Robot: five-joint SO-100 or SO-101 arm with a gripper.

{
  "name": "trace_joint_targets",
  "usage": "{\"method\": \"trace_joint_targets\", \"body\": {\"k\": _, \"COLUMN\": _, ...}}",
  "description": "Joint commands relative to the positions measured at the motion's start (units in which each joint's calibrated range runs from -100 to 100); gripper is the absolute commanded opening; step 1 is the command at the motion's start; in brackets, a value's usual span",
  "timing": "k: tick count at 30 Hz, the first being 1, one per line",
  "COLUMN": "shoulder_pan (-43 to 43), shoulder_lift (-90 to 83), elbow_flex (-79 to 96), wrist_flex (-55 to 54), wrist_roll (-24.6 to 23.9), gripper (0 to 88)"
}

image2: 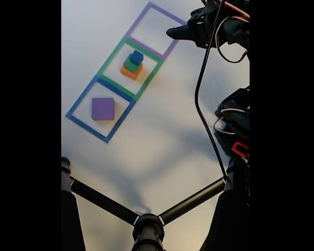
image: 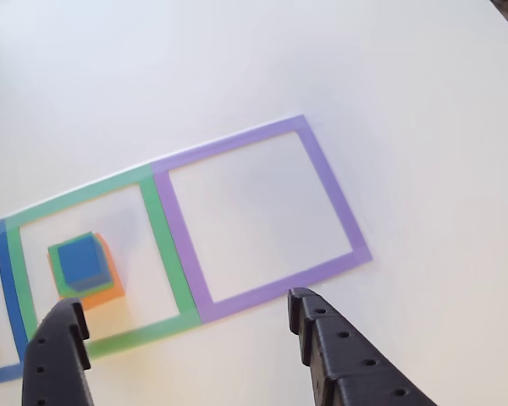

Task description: Tower of hanoi

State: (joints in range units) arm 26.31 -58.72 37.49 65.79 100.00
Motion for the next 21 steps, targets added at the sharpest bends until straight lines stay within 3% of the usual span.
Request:
{"method": "trace_joint_targets", "body": {"k": 1, "shoulder_pan": -1.0, "shoulder_lift": -4.3, "elbow_flex": 7.4, "wrist_flex": -8.0, "wrist_roll": 0.0, "gripper": 33.7}}
{"method": "trace_joint_targets", "body": {"k": 8, "shoulder_pan": -3.9, "shoulder_lift": -5.8, "elbow_flex": 25.0, "wrist_flex": -28.1, "wrist_roll": 0.0, "gripper": 36.7}}
{"method": "trace_joint_targets", "body": {"k": 21, "shoulder_pan": -7.8, "shoulder_lift": -4.3, "elbow_flex": 44.6, "wrist_flex": -54.1, "wrist_roll": 0.0, "gripper": 39.5}}
